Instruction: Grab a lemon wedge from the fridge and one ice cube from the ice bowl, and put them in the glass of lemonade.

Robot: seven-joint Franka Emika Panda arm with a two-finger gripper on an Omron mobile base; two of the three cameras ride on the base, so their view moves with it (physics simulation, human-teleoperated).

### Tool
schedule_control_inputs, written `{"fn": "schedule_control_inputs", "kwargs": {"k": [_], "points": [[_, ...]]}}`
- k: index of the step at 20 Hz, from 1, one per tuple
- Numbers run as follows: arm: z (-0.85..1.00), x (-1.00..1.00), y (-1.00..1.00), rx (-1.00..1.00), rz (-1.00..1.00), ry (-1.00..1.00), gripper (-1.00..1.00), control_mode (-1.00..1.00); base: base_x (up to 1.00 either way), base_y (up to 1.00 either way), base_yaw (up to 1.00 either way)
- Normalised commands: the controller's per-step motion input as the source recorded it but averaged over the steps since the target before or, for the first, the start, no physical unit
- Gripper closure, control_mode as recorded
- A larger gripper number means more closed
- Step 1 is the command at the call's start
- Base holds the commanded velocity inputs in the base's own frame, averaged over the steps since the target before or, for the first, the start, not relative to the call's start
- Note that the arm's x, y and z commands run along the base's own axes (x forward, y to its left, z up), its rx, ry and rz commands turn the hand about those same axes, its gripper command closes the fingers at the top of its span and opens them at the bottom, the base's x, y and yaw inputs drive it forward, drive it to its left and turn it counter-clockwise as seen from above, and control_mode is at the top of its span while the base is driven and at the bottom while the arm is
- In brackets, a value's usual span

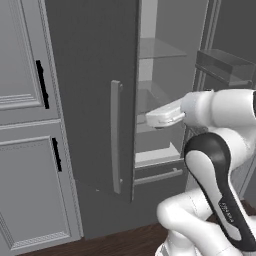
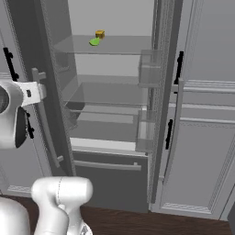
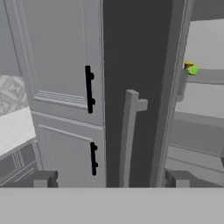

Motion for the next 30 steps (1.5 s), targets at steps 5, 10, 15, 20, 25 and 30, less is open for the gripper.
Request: {"fn": "schedule_control_inputs", "kwargs": {"k": [5, 10, 15, 20, 25, 30], "points": [[0.14, 0.42, -0.90, 0.05, -0.07, 0.23, -1.00, -1.00, 0.00, 0.00, 0.00], [0.00, 0.96, -0.21, 0.00, 0.03, 0.14, -1.00, -1.00, 0.00, 0.00, 0.00], [-0.16, 0.97, 0.10, 0.00, 0.24, 0.02, -1.00, -1.00, 0.00, 0.00, 0.00], [-0.32, 0.96, 0.05, 0.00, 0.15, 0.00, -1.00, -1.00, 0.00, 0.00, 0.00], [-0.32, 0.77, 0.12, 0.00, 0.14, 0.05, -1.00, -1.00, 0.00, 0.00, 0.00], [-0.33, 0.39, 0.38, 0.00, 0.25, 0.00, -1.00, -1.00, 0.00, 0.00, 0.00]]}}
